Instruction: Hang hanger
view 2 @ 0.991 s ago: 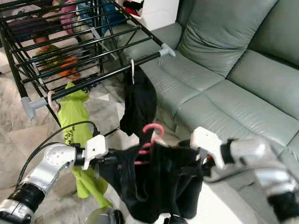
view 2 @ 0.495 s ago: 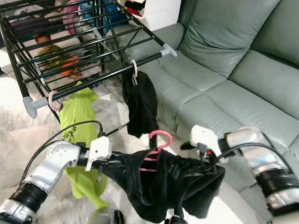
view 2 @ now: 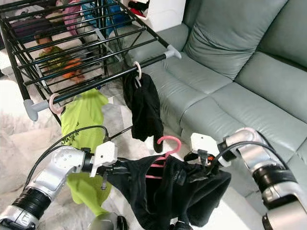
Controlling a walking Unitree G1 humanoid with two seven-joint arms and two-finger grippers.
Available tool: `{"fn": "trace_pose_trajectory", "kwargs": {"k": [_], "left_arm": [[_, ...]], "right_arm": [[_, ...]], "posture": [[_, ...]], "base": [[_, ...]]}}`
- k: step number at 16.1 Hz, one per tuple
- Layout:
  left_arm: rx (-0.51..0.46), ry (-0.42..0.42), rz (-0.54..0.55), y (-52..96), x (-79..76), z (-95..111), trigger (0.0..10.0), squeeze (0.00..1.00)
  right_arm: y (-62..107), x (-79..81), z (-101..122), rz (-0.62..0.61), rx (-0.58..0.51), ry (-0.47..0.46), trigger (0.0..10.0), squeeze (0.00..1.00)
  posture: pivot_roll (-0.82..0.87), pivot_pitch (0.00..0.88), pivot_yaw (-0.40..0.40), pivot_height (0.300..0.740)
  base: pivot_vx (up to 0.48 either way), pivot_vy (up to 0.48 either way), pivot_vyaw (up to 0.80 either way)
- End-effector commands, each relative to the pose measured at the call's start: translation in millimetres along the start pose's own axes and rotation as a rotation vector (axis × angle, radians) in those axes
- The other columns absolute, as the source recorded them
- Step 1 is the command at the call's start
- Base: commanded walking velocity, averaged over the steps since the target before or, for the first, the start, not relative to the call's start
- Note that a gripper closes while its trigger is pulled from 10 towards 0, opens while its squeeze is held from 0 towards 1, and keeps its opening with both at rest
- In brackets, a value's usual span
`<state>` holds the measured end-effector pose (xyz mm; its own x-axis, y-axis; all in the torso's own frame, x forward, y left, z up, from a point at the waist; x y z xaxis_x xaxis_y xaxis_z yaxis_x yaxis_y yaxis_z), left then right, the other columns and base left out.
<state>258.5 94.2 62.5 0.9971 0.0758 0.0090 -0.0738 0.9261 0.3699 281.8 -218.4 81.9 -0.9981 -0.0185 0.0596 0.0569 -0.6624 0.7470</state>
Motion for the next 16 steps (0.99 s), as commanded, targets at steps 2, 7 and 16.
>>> {"fn": "trace_pose_trajectory", "kwargs": {"k": [2, 7, 16], "left_arm": [[-0.043, -0.036, -0.006, -0.9, 3.7, 12.7, 0.0, 0.00], [-0.042, -0.029, -0.013, -2.9, 1.9, 11.4, 0.0, 0.00], [-0.026, -0.014, -0.002, -2.8, 2.0, 4.2, 0.0, 0.00]], "right_arm": [[7.2, -2.5, -5.2, 0.006, 0.072, 0.033, 0.0, 0.00], [9.5, -4.9, -6.6, 0.001, 0.061, 0.035, 0.0, 0.00], [11.1, -6.8, -1.4, 0.011, 0.024, 0.045, 0.0, 0.00]], "posture": [[-0.01, 0.000, 0.044, 0.740], [-0.02, 0.000, 0.042, 0.740], [-0.02, 0.000, 0.038, 0.740]], "base": [[0.000, 0.000, 0.00], [0.000, 0.000, 0.00], [0.000, 0.000, 0.00]]}}
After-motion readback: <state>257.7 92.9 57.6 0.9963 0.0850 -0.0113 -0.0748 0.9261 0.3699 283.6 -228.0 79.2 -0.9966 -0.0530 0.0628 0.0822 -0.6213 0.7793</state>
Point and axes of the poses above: a point about 5 cm out from each wrist's last joint towards the gripper, its own y axis pointing back from the gripper into the wrist, its own z axis along the axis of the wrist's last joint, x = y × z, the point moved 2 cm from there along -y, pointing out of the wrist towards the gripper, and after that the axes turned 6 degrees about y, right-handed, at the moved point
